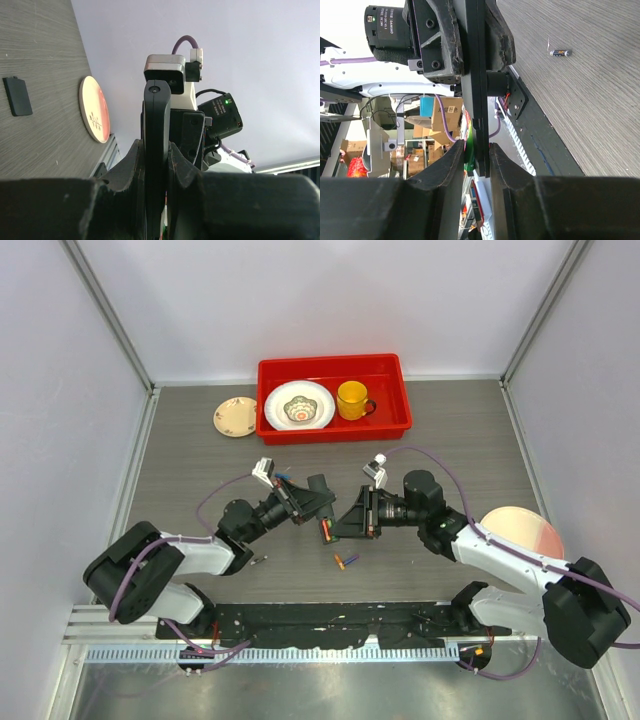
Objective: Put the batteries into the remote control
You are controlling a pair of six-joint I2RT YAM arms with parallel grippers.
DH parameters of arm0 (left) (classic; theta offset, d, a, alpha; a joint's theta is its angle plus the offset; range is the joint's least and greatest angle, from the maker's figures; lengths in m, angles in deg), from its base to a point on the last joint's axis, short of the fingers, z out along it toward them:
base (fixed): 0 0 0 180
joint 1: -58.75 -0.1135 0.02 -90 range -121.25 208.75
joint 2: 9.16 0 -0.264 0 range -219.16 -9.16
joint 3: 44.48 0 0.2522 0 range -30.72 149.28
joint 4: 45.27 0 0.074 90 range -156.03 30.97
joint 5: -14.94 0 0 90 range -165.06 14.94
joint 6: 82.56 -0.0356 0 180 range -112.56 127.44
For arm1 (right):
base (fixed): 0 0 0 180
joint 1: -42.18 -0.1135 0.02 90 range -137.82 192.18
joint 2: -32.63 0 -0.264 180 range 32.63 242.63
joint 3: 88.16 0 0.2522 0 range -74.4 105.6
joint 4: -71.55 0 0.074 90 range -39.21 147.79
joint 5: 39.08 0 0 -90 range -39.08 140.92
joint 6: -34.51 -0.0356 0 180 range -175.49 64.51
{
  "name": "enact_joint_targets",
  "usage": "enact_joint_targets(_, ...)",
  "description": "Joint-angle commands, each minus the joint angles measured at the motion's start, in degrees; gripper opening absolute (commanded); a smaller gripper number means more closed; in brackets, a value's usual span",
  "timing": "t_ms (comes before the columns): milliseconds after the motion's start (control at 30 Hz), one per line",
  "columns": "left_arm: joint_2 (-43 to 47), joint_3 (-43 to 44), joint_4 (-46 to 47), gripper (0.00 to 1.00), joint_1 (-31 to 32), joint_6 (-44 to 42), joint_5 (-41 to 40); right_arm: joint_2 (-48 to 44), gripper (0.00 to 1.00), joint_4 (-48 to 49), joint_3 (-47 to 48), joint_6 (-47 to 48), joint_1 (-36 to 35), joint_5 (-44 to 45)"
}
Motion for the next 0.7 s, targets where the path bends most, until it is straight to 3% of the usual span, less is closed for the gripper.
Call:
enact_joint_targets(0, -0.26, 2.60, 9.74, 0.00, 4.53, 1.11, 8.36, 1.25, 0.01, 6.52, 1.02, 0.52, 1.55, 11.11)
enact_joint_targets(667, 1.41, 2.17, 7.37, 0.00, 5.59, -0.21, 7.40, 3.62, 0.01, 8.19, 1.82, -0.54, 4.72, 8.84)
